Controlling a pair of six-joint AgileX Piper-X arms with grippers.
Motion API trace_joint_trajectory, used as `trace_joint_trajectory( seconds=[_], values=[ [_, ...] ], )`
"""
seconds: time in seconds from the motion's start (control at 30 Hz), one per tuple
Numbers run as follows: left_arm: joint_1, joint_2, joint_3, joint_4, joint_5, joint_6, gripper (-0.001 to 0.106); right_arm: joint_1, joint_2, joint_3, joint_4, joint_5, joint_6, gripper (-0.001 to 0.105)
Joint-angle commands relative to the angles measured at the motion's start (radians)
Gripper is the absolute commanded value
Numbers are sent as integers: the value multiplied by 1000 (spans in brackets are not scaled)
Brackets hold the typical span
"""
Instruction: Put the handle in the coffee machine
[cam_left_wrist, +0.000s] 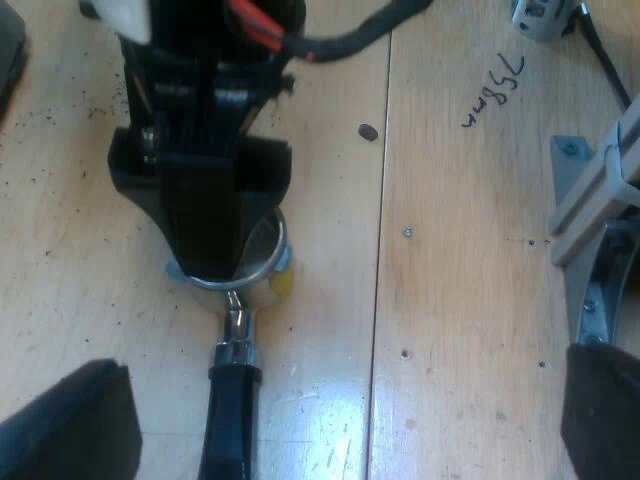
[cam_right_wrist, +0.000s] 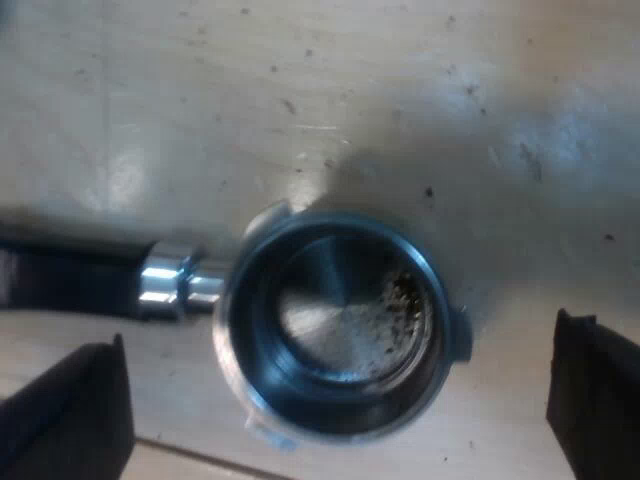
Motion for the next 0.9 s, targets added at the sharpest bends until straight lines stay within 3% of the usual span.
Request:
trace_joint_trajectory(
  seconds=[0.03,0.33,0.9],
  values=[
    [-1,-1,0,4,20,-10,86,-1,31,-8,5,-17,32,85],
    [-1,-1,0,4,20,-10,86,-1,96,-8,-18,-49,24,85],
    [-1,-1,0,4,20,-10,86,-1,157,-8,-59,-83,-67,85]
  ],
)
